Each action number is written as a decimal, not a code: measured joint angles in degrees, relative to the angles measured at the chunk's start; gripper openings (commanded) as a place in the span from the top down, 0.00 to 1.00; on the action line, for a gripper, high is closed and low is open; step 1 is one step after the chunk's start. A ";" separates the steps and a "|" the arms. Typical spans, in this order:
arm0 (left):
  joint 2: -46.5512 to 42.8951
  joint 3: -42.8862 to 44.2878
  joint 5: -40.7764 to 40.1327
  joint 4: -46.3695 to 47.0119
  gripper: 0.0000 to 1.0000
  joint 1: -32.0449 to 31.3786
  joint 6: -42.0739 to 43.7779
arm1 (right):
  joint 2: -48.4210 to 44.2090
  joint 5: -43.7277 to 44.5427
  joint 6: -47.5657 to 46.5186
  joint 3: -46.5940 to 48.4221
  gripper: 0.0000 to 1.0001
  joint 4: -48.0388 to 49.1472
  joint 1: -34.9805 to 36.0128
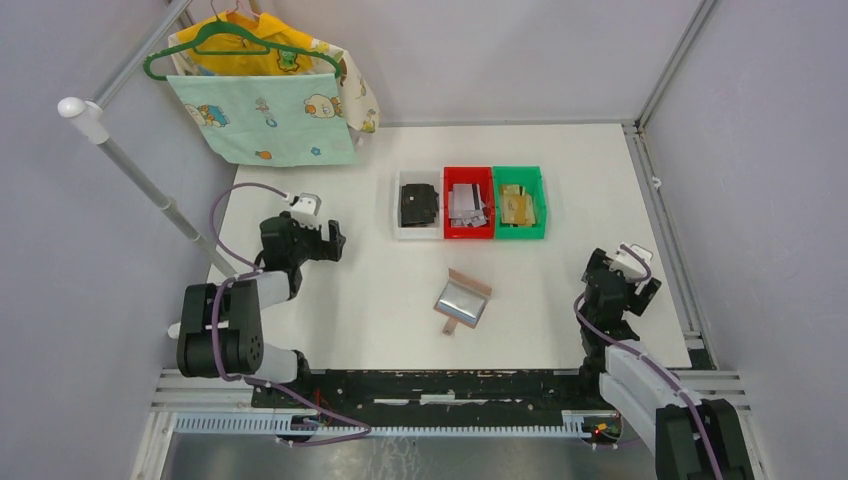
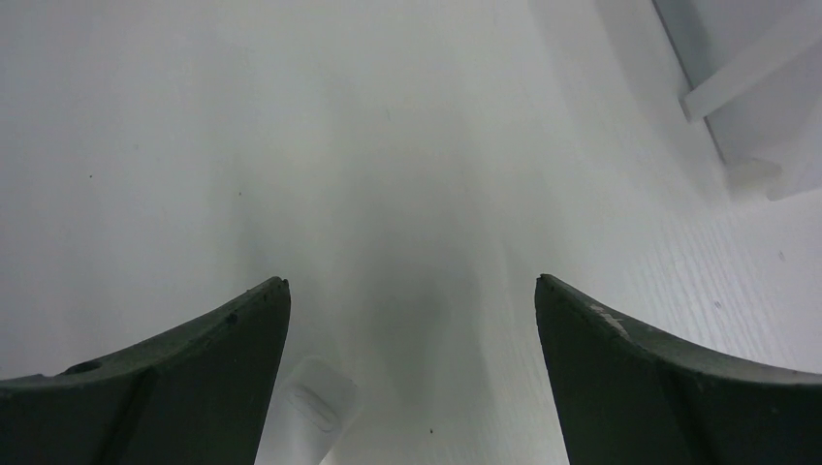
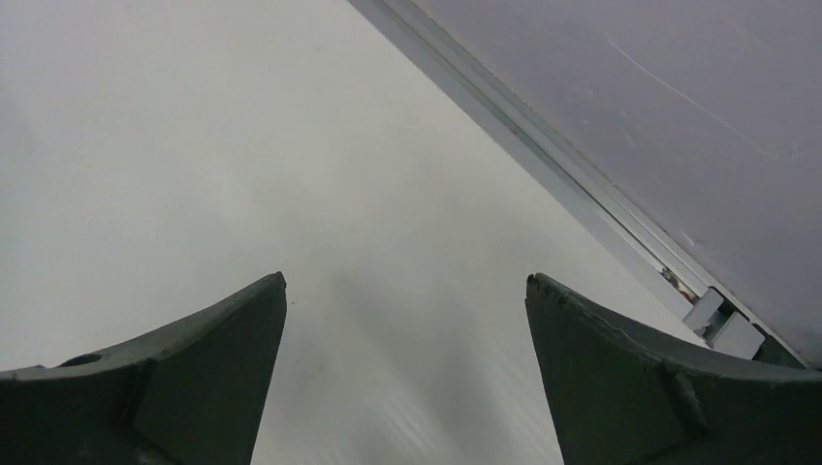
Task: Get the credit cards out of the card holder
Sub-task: Reset both arms
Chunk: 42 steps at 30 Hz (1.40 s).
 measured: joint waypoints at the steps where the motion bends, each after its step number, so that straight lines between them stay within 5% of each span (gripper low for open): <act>1: 0.42 -1.33 -0.74 3.63 0.00 0.00 -0.76 | 1.42 0.00 -0.24 -0.35 0.02 2.08 -1.16; 15: 5.20 -15.78 -9.99 38.91 0.00 0.15 -4.90 | 26.29 -11.26 -12.87 -1.46 0.02 46.12 -3.06; 20: 7.30 -15.85 -10.51 41.29 0.00 0.66 -5.53 | 33.53 -21.92 -18.34 -1.42 0.02 59.32 -3.04; 42: 7.41 -14.12 -10.49 41.33 0.00 0.76 -5.75 | 33.77 -24.35 -19.67 -1.51 0.02 56.96 -3.06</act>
